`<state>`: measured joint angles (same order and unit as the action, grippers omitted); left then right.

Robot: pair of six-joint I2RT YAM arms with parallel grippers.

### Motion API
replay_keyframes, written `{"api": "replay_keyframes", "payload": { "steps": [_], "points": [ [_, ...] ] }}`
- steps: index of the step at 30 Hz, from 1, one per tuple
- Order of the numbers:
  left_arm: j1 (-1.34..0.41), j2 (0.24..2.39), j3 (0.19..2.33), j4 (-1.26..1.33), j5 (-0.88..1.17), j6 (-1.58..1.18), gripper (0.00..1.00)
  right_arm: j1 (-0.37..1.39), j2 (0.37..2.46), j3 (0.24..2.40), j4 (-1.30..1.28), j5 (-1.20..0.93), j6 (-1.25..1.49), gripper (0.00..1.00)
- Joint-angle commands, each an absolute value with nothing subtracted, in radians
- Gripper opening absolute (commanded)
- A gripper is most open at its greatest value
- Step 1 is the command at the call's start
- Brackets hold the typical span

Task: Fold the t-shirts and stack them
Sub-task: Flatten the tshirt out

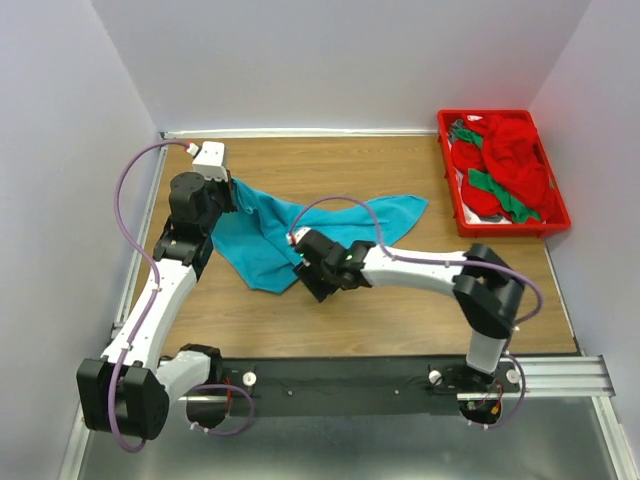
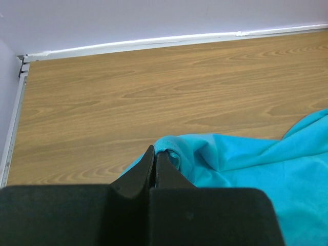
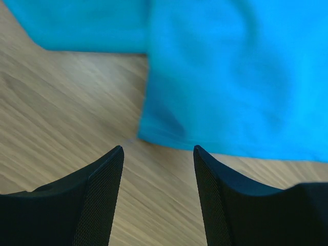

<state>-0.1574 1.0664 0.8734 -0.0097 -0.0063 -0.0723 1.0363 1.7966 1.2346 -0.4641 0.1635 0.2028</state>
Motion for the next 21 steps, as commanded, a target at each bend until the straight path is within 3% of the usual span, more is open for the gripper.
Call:
{"api": "replay_keyframes", "payload": {
  "steps": [1,8,13,21],
  "points": [
    [-0.158,1.039,0.857,0.017,-0.025,-0.077,0.0,1.097,1.893,1.33,-0.471,0.207,0.271,0.64],
    [-0.158,1.032,0.859,0.014,-0.026,-0.077,0.0,1.131,1.97,1.37,-0.474,0.27,0.304,0.54],
    [-0.158,1.029,0.859,0.014,-0.023,-0.078,0.0,1.135,1.954,1.347,-0.477,0.365,0.336,0.53],
    [-0.158,1.029,0.861,0.014,-0.018,-0.078,0.0,1.137,1.988,1.345,-0.48,0.33,0.342,0.54]
  ]
}}
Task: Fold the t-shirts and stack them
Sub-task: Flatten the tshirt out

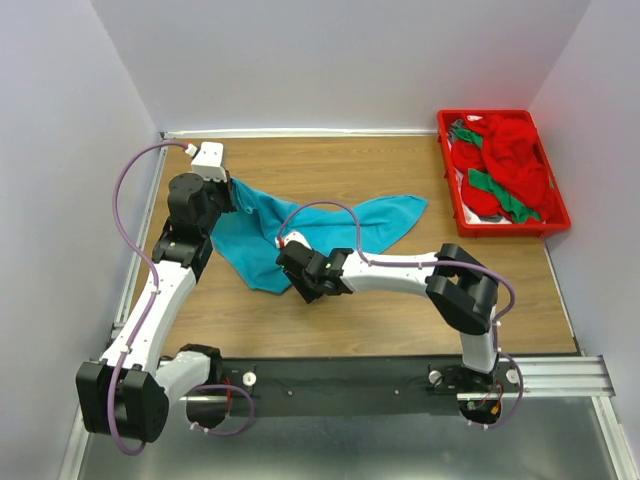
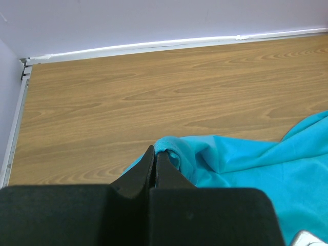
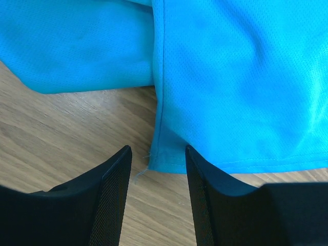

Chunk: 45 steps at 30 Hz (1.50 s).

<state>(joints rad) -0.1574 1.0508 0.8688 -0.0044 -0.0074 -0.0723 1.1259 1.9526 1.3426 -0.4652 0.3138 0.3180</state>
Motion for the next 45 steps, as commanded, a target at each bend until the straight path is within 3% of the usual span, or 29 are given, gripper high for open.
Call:
{"api": "replay_keyframes", "payload": {
  "steps": [1,9,11,16,21,27,33,40,45],
  "points": [
    [-0.158,1.031,0.859,0.014,-0.015,-0.078,0.0,1.137,1.994,1.35,-0.48,0.318,0.342,0.54],
    [-0.158,1.023,0.861,0.011,-0.014,-0.077,0.0,1.137,2.032,1.345,-0.486,0.299,0.345,0.53],
    [-0.158,1.02,0.861,0.012,-0.009,-0.075,0.0,1.137,2.039,1.332,-0.488,0.305,0.351,0.49],
    [-0.158,1.019,0.861,0.012,-0.008,-0.072,0.0,1.132,2.037,1.309,-0.494,0.314,0.348,0.29],
    [-0.158,1.008,0.859,0.012,-0.006,-0.072,0.0,1.097,2.005,1.282,-0.495,0.328,0.337,0.01],
    [-0.158,0.997,0.874,0.002,-0.031,-0.069,0.0,1.023,1.912,1.288,-0.499,0.402,0.282,0.01],
    [-0.156,1.012,1.063,-0.087,-0.121,-0.064,0.0,0.91,1.738,1.409,-0.5,0.656,0.137,0.01],
    [-0.158,1.126,1.533,-0.182,-0.117,-0.029,0.0,0.833,1.657,1.776,-0.492,0.873,-0.139,0.01],
    [-0.158,1.123,1.765,-0.247,-0.123,-0.005,0.0,0.83,1.611,2.031,-0.477,0.874,-0.313,0.01]
  ]
}}
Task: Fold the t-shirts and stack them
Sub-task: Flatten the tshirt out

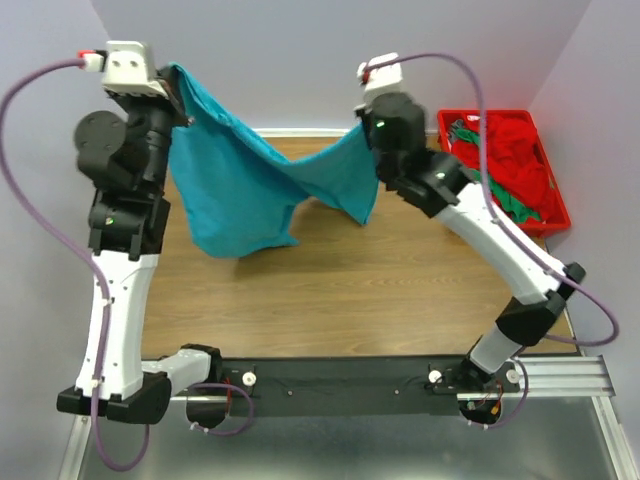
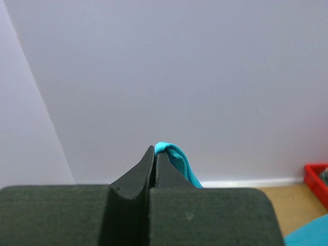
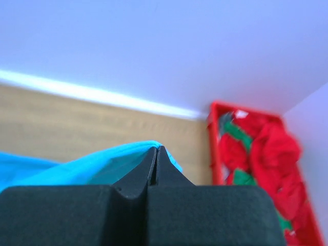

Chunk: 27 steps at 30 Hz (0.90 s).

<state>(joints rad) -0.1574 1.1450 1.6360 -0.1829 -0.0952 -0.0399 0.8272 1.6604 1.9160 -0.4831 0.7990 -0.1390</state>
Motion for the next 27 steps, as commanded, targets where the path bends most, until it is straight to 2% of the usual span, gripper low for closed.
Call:
{"api": "replay_keyframes", "payload": {
  "steps": [1,4,9,15,21,27],
  "points": [
    [-0.158,1.112,1.814,-0.253,-0.132,-0.005,0.0,0.83,1.579,2.08,-0.476,0.864,-0.33,0.01],
    [-0.158,1.036,1.853,-0.261,-0.144,0.055,0.0,0.83,1.473,2.086,-0.476,0.801,-0.382,0.01],
    [-0.158,0.867,1.835,-0.264,-0.124,0.143,0.0,0.831,1.263,1.981,-0.474,0.664,-0.414,0.01],
    [-0.158,0.761,1.841,-0.322,-0.158,0.193,0.0,0.83,1.074,1.875,-0.492,0.565,-0.394,0.01],
    [-0.156,0.778,1.829,-0.344,-0.134,0.198,0.0,0.831,1.074,1.827,-0.509,0.58,-0.362,0.01],
    [-0.158,0.857,1.603,-0.266,-0.029,0.19,0.0,0.83,1.189,1.72,-0.509,0.66,-0.371,0.01]
  ]
}}
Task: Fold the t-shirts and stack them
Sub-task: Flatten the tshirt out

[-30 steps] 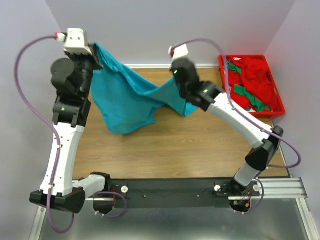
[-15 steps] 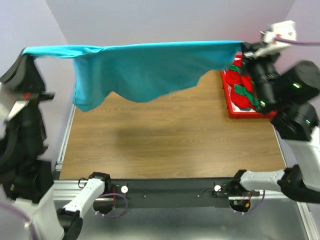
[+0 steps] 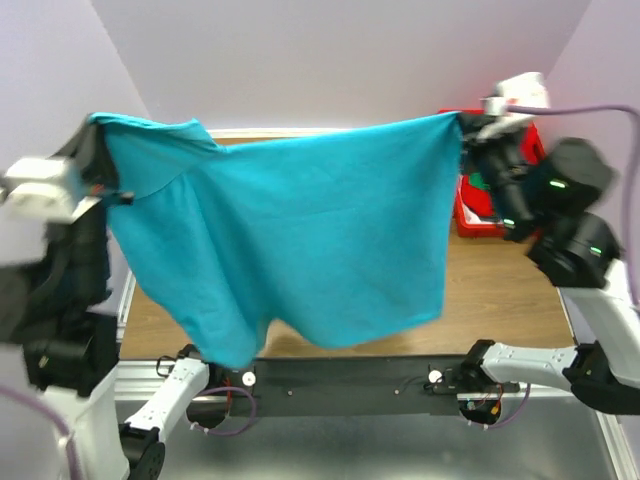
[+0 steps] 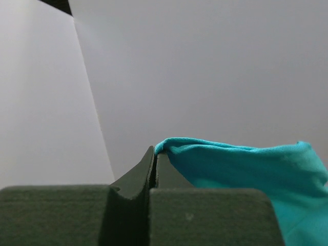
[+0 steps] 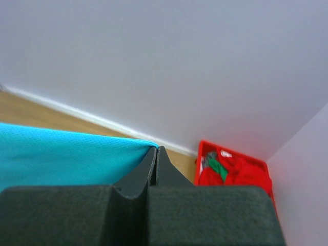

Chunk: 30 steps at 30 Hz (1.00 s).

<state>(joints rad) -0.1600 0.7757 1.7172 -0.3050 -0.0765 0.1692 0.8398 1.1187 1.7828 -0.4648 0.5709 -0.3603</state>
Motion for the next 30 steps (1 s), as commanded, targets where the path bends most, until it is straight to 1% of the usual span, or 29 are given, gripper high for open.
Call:
{"api": "replay_keyframes", "payload": {
  "steps": [1,5,6,8,10,11,12,13,14,16,17,20,23,30],
  "points": [
    [-0.158,0.874,1.518,-0.247,-0.005,0.183,0.0,0.83,1.227,1.668,-0.505,0.667,-0.368,0.01],
    [-0.158,0.978,1.281,-0.105,0.052,0.17,0.0,0.772,1.313,1.522,-0.433,0.675,-0.382,0.01],
    [-0.158,1.042,1.244,-0.045,0.054,0.164,0.0,0.702,1.363,1.446,-0.416,0.617,-0.371,0.01],
    [-0.158,1.121,1.174,-0.005,0.063,0.15,0.0,0.622,1.435,1.341,-0.33,0.49,-0.353,0.01],
    [-0.156,1.251,1.148,0.084,0.066,0.144,0.0,0.534,1.491,1.287,-0.252,0.427,-0.357,0.01],
    [-0.158,1.3,1.149,0.104,0.067,0.141,0.0,0.514,1.523,1.266,-0.177,0.388,-0.367,0.01],
    [-0.158,1.396,1.154,0.13,0.069,0.14,0.0,0.499,1.555,1.253,-0.149,0.373,-0.389,0.01],
    [-0.158,1.449,1.17,0.133,0.074,0.14,0.0,0.473,1.644,1.261,-0.134,0.358,-0.402,0.01],
    [-0.16,1.55,1.211,0.132,0.077,0.14,0.0,0.463,1.685,1.272,-0.111,0.347,-0.414,0.01],
    [-0.161,1.641,1.259,0.127,0.087,0.143,0.0,0.442,1.818,1.317,-0.095,0.338,-0.454,0.01],
    [-0.164,1.722,1.305,0.13,0.087,0.144,0.0,0.434,1.863,1.331,-0.077,0.327,-0.462,0.01],
    [-0.169,1.821,1.377,0.129,0.084,0.161,0.0,0.405,1.989,1.403,-0.066,0.313,-0.474,0.01],
    [-0.167,1.922,1.426,0.13,0.068,0.169,0.0,0.371,2.069,1.445,-0.046,0.293,-0.477,0.01],
    [-0.169,2.028,1.514,0.115,0.054,0.183,0.0,0.342,2.167,1.522,-0.015,0.302,-0.499,0.01]
  ]
}}
